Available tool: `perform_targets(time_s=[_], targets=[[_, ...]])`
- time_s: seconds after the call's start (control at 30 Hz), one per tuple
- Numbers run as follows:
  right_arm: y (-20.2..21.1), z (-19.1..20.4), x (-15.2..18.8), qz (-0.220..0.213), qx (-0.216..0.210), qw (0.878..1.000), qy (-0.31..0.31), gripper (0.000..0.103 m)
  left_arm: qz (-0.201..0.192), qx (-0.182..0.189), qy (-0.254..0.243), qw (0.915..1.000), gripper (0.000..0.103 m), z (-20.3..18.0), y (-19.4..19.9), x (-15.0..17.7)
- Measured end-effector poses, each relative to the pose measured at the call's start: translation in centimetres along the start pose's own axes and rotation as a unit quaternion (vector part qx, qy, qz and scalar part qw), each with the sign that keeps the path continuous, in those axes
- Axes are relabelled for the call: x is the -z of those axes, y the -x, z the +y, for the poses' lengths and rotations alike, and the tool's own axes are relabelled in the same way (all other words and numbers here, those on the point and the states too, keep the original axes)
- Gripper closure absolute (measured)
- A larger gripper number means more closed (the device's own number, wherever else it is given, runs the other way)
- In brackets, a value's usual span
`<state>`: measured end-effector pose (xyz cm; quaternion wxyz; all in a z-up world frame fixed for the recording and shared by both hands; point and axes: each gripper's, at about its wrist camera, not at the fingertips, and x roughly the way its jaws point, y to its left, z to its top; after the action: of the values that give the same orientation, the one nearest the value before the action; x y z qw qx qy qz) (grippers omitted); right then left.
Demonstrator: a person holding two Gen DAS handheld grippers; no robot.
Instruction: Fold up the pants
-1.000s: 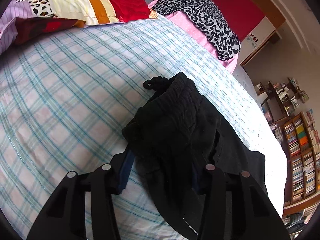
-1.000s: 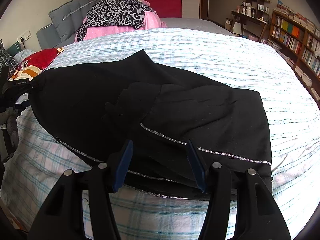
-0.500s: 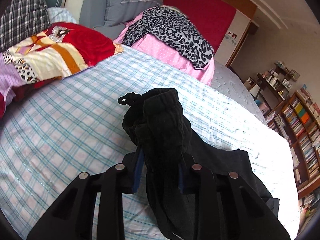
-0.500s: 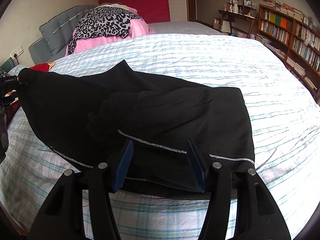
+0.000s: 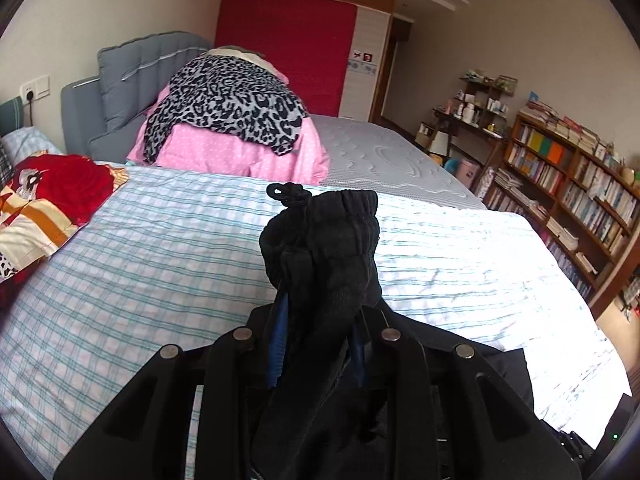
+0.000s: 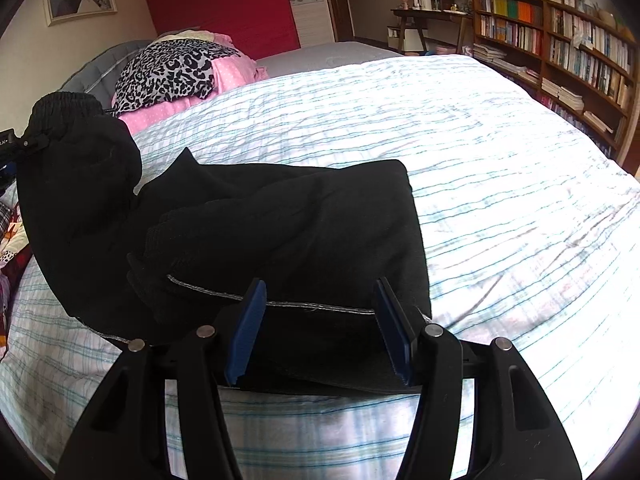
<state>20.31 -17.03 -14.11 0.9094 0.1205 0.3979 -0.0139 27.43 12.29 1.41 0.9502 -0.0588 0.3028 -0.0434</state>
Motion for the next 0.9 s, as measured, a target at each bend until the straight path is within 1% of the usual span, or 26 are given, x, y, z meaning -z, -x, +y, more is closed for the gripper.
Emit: perform_targets(time_s=[0.13, 0.3, 0.4, 0.5, 0.6, 0.73, 0.77, 0.83, 0.9], targets=[[0.5, -2.1, 0.2, -0.002, 0.006, 1.000, -0.017, 0.046, 0.009, 0.018, -0.037, 0.9991, 0.079, -5.0, -0.9, 0.8], [0.7, -4.2, 0.2, 0.000, 0.010, 0.999, -0.040, 0.046, 0.014, 0.040, -0.069, 0.9967, 0.080, -10.9, -2.2, 2.5], [1.0, -5.4, 0.0, 0.000, 0.005, 0.998, -0.058, 0.046, 0.019, 0.054, -0.094, 0.9940, 0.080, -14.2, -2.9, 3.9], [1.2, -6.5, -0.2, 0.003, 0.000, 0.997, -0.074, 0.046, 0.020, 0.055, -0.127, 0.9901, 0.080, -17.0, -3.7, 5.5], [1.0, -7.5, -0.4, 0.012, -0.013, 0.996, -0.092, 0.046, 0.027, 0.059, -0.157, 0.9854, 0.080, -19.2, -4.4, 7.0], [0.9, -8.9, -0.6, 0.016, -0.011, 0.994, -0.105, 0.046, 0.047, 0.067, -0.192, 0.9780, 0.079, -20.8, -5.1, 9.2], [0.9, -9.0, -0.9, 0.015, -0.010, 0.994, -0.106, 0.046, 0.047, 0.065, -0.201, 0.9763, 0.079, -21.1, -5.2, 9.6], [0.9, -9.5, -1.2, 0.015, -0.015, 0.994, -0.110, 0.046, 0.046, 0.062, -0.225, 0.9714, 0.079, -21.6, -5.3, 10.7], [0.8, -9.8, -1.5, 0.016, -0.024, 0.993, -0.117, 0.046, 0.046, 0.054, -0.254, 0.9646, 0.077, -22.4, -5.6, 11.9]])
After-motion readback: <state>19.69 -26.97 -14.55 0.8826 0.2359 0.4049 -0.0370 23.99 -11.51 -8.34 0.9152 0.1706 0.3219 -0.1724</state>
